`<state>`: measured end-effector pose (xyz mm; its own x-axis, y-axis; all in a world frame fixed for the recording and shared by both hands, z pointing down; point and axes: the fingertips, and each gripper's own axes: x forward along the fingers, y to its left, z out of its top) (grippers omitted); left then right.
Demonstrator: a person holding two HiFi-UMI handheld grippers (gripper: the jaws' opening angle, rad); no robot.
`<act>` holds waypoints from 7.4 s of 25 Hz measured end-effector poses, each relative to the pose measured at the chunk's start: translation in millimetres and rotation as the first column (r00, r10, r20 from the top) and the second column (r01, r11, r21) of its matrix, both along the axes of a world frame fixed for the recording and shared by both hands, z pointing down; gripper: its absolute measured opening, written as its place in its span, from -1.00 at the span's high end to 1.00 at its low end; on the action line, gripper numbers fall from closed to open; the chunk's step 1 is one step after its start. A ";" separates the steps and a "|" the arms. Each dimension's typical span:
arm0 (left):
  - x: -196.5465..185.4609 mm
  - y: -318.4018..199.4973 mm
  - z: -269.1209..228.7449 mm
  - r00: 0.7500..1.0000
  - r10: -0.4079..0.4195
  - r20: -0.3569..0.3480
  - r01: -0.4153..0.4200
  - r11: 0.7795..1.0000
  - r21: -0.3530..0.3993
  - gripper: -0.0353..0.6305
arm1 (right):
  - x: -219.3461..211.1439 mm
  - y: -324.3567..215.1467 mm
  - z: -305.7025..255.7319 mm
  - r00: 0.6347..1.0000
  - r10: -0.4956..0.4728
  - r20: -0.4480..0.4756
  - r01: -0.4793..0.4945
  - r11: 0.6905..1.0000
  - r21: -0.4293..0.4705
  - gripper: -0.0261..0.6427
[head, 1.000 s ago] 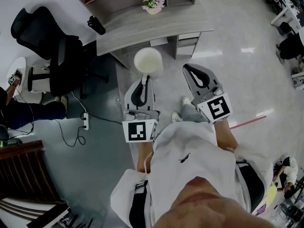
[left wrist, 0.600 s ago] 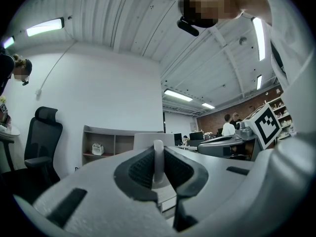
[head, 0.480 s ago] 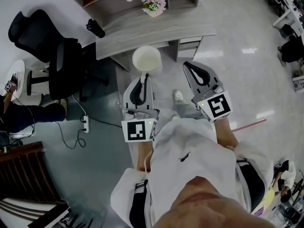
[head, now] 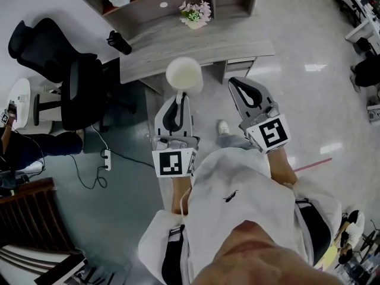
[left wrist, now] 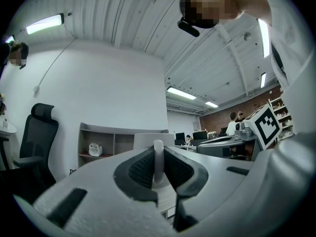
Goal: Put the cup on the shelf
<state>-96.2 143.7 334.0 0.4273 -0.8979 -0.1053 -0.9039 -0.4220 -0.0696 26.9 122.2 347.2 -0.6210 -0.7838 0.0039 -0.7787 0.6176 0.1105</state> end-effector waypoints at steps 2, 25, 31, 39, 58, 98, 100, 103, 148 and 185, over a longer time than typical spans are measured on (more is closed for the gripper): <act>-0.2 -13.2 0.9 1.000 -0.007 0.001 0.007 1.000 -0.005 0.74 | 0.5 -14.4 1.3 1.000 -0.003 0.002 0.003 1.000 -0.007 0.83; 25.3 -124.4 0.5 0.996 -0.092 0.023 0.093 0.995 -0.029 0.74 | 22.2 -136.2 2.4 0.995 -0.091 0.036 0.092 0.995 -0.029 0.83; 23.8 -142.8 2.5 0.995 -0.100 0.026 0.101 0.994 -0.033 0.75 | 22.4 -159.0 8.5 0.995 -0.092 0.028 0.093 0.995 -0.034 0.83; 17.5 -173.5 3.9 0.996 -0.088 0.016 0.089 0.995 -0.034 0.75 | 16.9 -189.4 9.4 0.997 -0.077 0.025 0.078 0.996 -0.040 0.83; -18.3 -265.2 3.9 1.000 -0.025 -0.007 0.025 0.999 -0.045 0.75 | -12.5 -272.3 5.6 1.000 -0.002 0.009 0.002 0.998 -0.056 0.83; -34.0 -449.8 22.5 0.992 0.125 -0.034 -0.127 0.990 -0.067 0.75 | -41.6 -426.7 15.3 0.990 0.138 -0.028 -0.140 0.986 -0.085 0.83; -32.7 -456.1 23.4 0.992 0.118 -0.032 -0.120 0.990 -0.067 0.74 | -40.7 -434.5 16.9 0.991 0.129 -0.026 -0.131 0.987 -0.090 0.83; -30.9 -466.7 26.8 0.994 0.102 -0.028 -0.104 0.992 -0.071 0.75 | -39.8 -444.4 22.3 0.993 0.115 -0.025 -0.117 0.988 -0.101 0.83; -2.7 -571.9 79.8 0.997 0.075 -0.017 -0.076 0.991 -0.108 0.74 | -19.6 -527.1 57.8 0.994 0.096 -0.047 -0.103 0.979 -0.176 0.83; 13.9 -618.9 95.2 0.997 0.058 0.052 -0.047 0.979 -0.198 0.73 | -20.2 -540.1 58.0 0.993 0.109 -0.037 -0.113 0.979 -0.167 0.83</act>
